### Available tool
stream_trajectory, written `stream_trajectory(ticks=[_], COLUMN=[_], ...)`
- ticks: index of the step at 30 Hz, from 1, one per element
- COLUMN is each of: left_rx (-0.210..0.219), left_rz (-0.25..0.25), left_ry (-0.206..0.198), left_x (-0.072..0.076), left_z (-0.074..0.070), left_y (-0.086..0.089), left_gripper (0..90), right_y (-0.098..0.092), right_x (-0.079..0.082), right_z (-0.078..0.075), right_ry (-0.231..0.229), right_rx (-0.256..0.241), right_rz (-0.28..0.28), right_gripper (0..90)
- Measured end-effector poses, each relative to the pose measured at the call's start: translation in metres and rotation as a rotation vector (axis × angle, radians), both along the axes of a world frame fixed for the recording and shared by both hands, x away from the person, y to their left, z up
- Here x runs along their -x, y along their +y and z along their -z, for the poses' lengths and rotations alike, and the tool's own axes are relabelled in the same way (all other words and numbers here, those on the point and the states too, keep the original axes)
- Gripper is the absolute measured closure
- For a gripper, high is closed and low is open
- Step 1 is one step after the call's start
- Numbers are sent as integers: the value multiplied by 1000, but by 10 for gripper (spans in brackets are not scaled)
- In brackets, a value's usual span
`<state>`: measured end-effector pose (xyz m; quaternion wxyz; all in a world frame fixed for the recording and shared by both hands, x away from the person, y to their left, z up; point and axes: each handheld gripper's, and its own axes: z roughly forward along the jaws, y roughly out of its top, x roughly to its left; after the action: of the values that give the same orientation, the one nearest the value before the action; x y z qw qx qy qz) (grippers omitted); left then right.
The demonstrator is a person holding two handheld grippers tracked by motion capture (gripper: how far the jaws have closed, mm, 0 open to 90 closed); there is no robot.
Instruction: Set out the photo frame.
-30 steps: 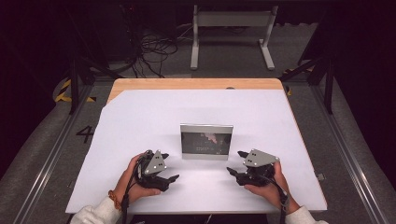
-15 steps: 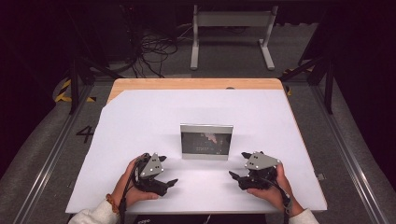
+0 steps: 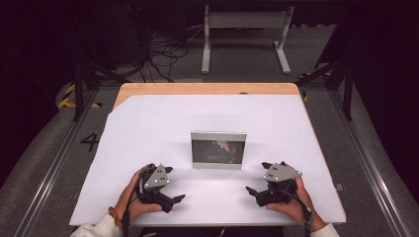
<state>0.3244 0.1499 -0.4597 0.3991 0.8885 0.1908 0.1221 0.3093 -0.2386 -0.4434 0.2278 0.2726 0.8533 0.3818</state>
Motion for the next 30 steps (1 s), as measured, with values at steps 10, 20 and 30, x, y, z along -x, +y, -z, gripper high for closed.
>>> stream_trajectory(ticks=[10, 20, 30], left_rx=[-3, 4, -2], left_rz=[-13, -19, -12], left_ry=[-11, -22, -26], left_x=[0, 1, 1], left_z=[0, -1, -1], left_y=[-1, 2, 2], left_gripper=[44, 46, 48], right_y=[-2, 1, 2], right_x=[0, 2, 2], right_z=[3, 4, 4], right_ry=[9, 5, 1], right_rx=[3, 17, 27], right_rz=[-4, -7, -6], right_gripper=[59, 63, 71])
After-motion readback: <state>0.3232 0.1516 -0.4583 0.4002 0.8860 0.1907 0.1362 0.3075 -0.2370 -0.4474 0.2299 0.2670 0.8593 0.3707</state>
